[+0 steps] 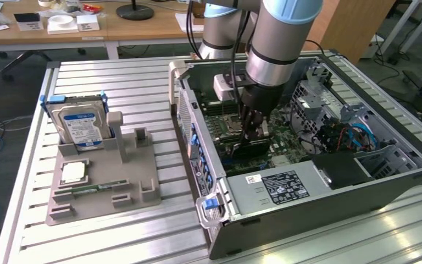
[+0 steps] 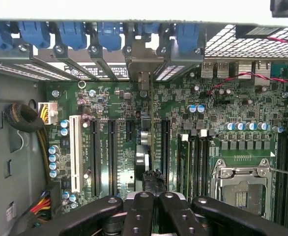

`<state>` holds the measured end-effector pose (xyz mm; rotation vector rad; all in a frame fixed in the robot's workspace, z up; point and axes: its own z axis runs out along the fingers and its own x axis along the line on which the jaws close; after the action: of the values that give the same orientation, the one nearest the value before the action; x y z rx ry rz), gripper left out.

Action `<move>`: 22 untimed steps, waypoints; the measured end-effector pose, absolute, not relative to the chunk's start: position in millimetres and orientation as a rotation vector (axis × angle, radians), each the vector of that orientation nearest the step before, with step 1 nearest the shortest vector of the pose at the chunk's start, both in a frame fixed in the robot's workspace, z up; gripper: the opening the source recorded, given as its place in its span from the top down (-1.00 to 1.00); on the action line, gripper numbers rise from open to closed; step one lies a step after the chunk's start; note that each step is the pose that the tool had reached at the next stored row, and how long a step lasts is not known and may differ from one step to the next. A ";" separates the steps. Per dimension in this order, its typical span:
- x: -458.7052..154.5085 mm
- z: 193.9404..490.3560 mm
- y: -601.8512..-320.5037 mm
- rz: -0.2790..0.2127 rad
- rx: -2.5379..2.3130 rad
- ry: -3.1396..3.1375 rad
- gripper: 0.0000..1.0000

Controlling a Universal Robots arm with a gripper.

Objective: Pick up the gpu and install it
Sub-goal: 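Press down on the gpu until it lock into place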

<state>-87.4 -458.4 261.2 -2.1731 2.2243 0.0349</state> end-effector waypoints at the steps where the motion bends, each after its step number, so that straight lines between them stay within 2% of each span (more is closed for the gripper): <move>1: -87.4 261.1 -458.4 0.035 -2.173 2.224 0.79; 22: -90.1 259.3 -458.8 0.031 -2.172 2.223 0.79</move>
<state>-90.1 -458.8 259.3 -2.1721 2.2229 0.0315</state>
